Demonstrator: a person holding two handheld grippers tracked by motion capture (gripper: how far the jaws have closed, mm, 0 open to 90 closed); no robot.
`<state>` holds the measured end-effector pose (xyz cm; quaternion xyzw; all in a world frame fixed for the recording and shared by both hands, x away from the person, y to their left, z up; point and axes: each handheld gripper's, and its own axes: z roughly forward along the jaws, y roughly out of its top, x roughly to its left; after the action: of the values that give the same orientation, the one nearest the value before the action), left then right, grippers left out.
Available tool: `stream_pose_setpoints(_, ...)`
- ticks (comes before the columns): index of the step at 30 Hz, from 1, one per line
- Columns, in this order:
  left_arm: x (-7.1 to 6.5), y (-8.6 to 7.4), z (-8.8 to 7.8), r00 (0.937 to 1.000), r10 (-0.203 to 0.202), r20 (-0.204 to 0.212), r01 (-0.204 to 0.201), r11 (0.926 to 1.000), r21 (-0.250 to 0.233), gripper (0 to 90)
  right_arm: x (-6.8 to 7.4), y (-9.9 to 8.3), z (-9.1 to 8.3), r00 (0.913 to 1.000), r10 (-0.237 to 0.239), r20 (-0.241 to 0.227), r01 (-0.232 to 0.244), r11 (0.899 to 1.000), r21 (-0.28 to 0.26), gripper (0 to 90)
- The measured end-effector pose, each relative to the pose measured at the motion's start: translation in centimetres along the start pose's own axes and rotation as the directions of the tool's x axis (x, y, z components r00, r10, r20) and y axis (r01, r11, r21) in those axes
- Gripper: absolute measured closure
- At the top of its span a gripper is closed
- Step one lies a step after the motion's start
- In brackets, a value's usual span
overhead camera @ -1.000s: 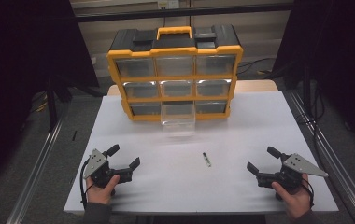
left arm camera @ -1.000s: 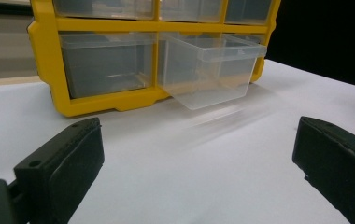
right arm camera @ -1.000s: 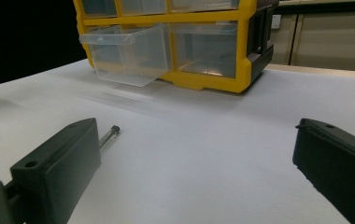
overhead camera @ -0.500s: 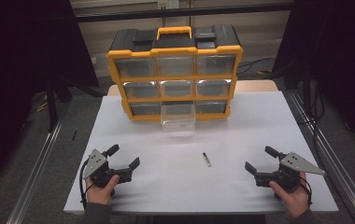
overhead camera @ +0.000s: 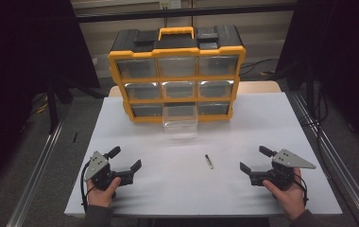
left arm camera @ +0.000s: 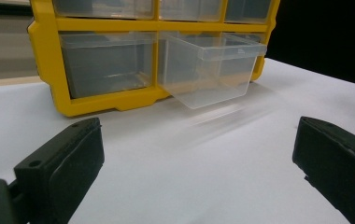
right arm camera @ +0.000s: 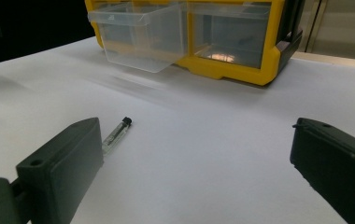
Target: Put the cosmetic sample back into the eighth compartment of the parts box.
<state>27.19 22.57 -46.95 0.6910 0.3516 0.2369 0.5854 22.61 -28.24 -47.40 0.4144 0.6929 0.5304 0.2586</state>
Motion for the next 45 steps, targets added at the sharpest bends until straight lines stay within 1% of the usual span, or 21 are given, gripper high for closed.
stream_pose_setpoints(2,0.0,0.0,0.0,1.0,-0.005,0.0,0.005,1.0,0.004,2.1,0.0,0.0,0.1,1.0,0.005,-0.001,-0.005,1.0,0.002,2.1)
stream_pose_setpoints(3,-0.1,0.0,0.1,0.9999,-0.015,0.0,0.015,0.9999,-0.003,2.1,-0.1,0.0,0.2,1.0,0.0,-0.005,0.0,1.0,0.012,2.1)
stream_pose_setpoints(4,-0.1,0.0,0.1,0.9998,-0.019,0.001,0.019,0.9998,-0.007,2.1,-0.2,0.1,0.4,0.9999,0.008,-0.006,-0.008,1.0,0.024,2.3)
stream_pose_setpoints(5,-0.1,0.0,0.1,0.9998,-0.018,0.0,0.018,0.9998,-0.006,2.1,-0.2,0.1,0.4,0.9999,0.008,-0.006,-0.008,1.0,0.024,2.3)
stream_pose_setpoints(6,-0.2,0.0,0.1,0.9999,-0.012,-0.002,0.012,0.9999,0.0,2.1,-0.2,0.1,0.6,0.9997,0.023,-0.009,-0.022,0.999,0.031,2.2)
stream_pose_setpoints(13,-0.2,-0.1,0.1,0.9999,-0.01,-0.003,0.01,0.9999,0.002,2.1,0.0,0.5,1.4,0.9996,0.026,-0.006,-0.026,0.998,0.051,2.7)
stream_pose_setpoints(14,-0.2,-0.1,0.1,0.9999,-0.011,-0.003,0.011,0.9999,0.002,2.1,0.1,0.6,1.8,0.9998,0.019,-0.008,-0.018,0.998,0.058,2.9)
stream_pose_setpoints(20,-0.2,-0.1,0.2,1.0,-0.005,-0.002,0.005,1.0,0.003,2.1,0.8,1.0,2.9,0.9994,0.02,-0.027,-0.017,0.996,0.091,3.8)
stream_pose_setpoints(24,-0.2,0.0,0.2,1.0,-0.005,-0.001,0.005,1.0,0.003,2.1,1.0,1.1,3.5,0.9995,0.013,-0.03,-0.01,0.994,0.113,3.7)
stream_pose_setpoints(25,-0.1,0.0,0.1,1.0,0.0,0.0,0.0,1.0,0.006,2.1,1.0,1.1,3.5,0.9995,0.013,-0.03,-0.01,0.994,0.113,3.7)
stream_pose_setpoints(26,-0.1,0.0,0.2,1.0,-0.005,-0.001,0.005,1.0,0.003,2.1,1.0,1.2,3.7,0.9994,0.009,-0.032,-0.005,0.993,0.114,3.8)
stream_pose_setpoints(29,-0.2,-0.1,0.2,1.0,-0.005,0.0,0.005,1.0,0.003,2.1,1.2,1.4,4.1,0.9991,0.019,-0.039,-0.014,0.993,0.121,4.0)
stream_pose_setpoints(30,-0.2,-0.1,0.2,1.0,-0.005,0.0,0.005,1.0,0.002,2.1,1.3,1.4,4.3,0.9989,0.026,-0.038,-0.021,0.991,0.132,4.1)
stream_pose_setpoints(31,-0.1,-0.1,0.2,1.0,0.001,-0.003,-0.001,1.0,0.003,2.1,1.4,1.4,4.5,0.9989,0.026,-0.039,-0.021,0.991,0.135,4.1)
stream_pose_setpoints(32,-0.2,-0.1,0.2,0.9999,-0.01,0.003,0.01,0.9999,0.005,2.1,1.4,1.4,4.6,0.9986,0.029,-0.044,-0.022,0.989,0.144,4.2)
stream_pose_setpoints(35,-0.2,-0.1,0.2,0.9999,-0.017,0.005,0.017,0.9999,0.004,2.1,1.6,1.5,4.9,0.9987,0.022,-0.045,-0.015,0.988,0.156,4.6)
stream_pose_setpoints(36,-0.2,-0.1,0.2,0.9999,-0.017,0.005,0.017,0.9999,0.004,2.1,1.6,1.6,5.1,0.9989,0.019,-0.043,-0.012,0.987,0.159,4.6)
stream_pose_setpoints(37,-0.1,-0.1,0.2,1.0,-0.003,0.009,0.003,1.0,0.007,2.1,1.7,1.6,5.2,0.9989,0.02,-0.042,-0.013,0.987,0.16,4.7)
stream_pose_setpoints(43,-0.2,-0.1,0.2,1.0,-0.006,0.004,0.006,1.0,0.005,2.1,2.0,1.9,5.8,0.9984,0.023,-0.052,-0.013,0.983,0.183,5.3)
stream_pose_setpoints(44,-0.2,-0.1,0.2,0.9999,-0.016,-0.001,0.016,0.9999,0.004,2.1,2.1,1.9,6.1,0.9983,0.02,-0.055,-0.009,0.982,0.19,5.7)
stream_pose_setpoints(45,-0.2,-0.1,0.2,0.9999,-0.016,-0.001,0.016,0.9999,0.004,2.1,2.1,1.9,6.1,0.9983,0.02,-0.055,-0.009,0.982,0.19,5.7)
